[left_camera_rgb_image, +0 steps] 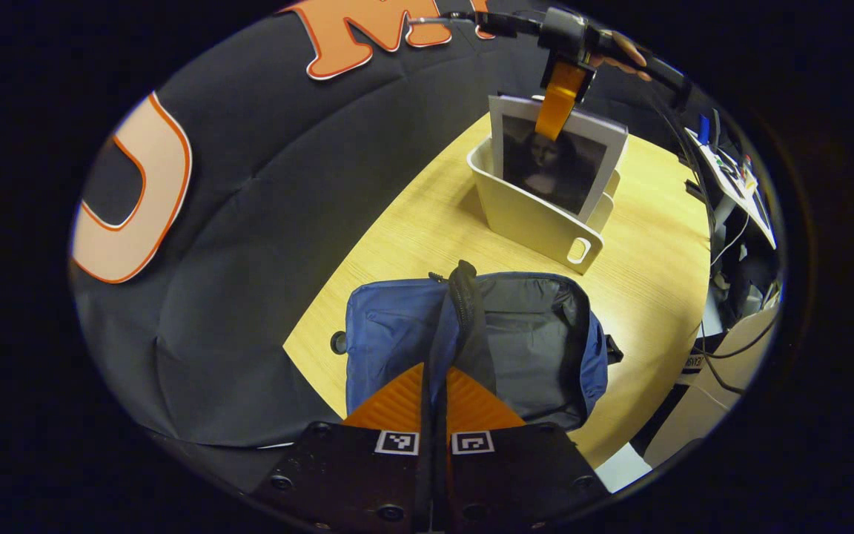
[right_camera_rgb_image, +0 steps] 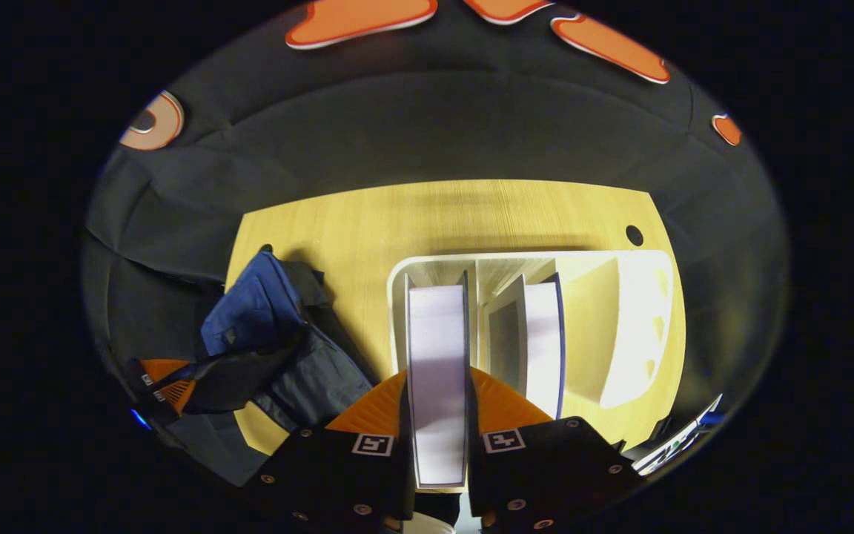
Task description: Open the schoolbag, grab two books from the bookshelf and put them into the schoolbag.
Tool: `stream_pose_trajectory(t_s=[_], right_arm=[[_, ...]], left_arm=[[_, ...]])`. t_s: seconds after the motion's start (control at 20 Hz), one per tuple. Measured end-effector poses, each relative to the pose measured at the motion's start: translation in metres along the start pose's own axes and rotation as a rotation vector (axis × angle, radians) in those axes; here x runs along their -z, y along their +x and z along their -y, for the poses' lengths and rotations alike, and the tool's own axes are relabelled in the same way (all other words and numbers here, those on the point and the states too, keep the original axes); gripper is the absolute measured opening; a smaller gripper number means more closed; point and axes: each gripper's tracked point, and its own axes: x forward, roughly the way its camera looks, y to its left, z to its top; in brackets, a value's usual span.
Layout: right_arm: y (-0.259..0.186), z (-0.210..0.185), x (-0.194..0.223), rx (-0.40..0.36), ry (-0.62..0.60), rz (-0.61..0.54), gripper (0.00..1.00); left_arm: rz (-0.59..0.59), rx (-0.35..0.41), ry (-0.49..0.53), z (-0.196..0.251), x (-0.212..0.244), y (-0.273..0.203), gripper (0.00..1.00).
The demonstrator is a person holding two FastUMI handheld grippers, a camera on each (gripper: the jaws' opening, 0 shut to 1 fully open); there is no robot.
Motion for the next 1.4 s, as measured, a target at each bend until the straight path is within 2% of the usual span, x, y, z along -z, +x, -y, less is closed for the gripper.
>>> stream_pose_trajectory(t_s=[0.15,0.2,0.45,0.65,0.9,1.1,1.25,1.4], right_arm=[[-0.041,0.011,0.004,0.042,-0.034,0.082,0.29],[-0.057,0.009,0.01,0.031,-0.027,0.105,0.29],[-0.13,0.003,0.047,-0.086,0.007,0.256,0.29],[-0.154,-0.012,0.084,-0.275,0.128,0.354,0.29],[-0.124,-0.039,0.121,-0.486,0.303,0.372,0.29],[-0.053,-0.073,0.141,-0.559,0.431,0.307,0.29],[-0.005,-0.109,0.155,-0.632,0.54,0.236,0.29],[0.04,-0.15,0.142,-0.658,0.606,0.216,0.29]], left_arm=[[-0.001,-0.003,0.007,0.003,0.001,0.002,0.02],[-0.001,-0.002,0.009,0.004,0.0,0.003,0.02],[0.007,-0.02,0.003,0.007,0.0,0.003,0.02],[0.014,-0.048,0.007,0.004,0.001,0.002,0.02],[0.015,-0.082,0.052,0.003,-0.007,-0.008,0.02],[0.031,-0.117,0.077,-0.001,-0.018,-0.017,0.02],[0.032,-0.112,0.072,0.001,-0.019,-0.018,0.02],[0.046,-0.104,0.069,0.006,-0.024,-0.022,0.02]])
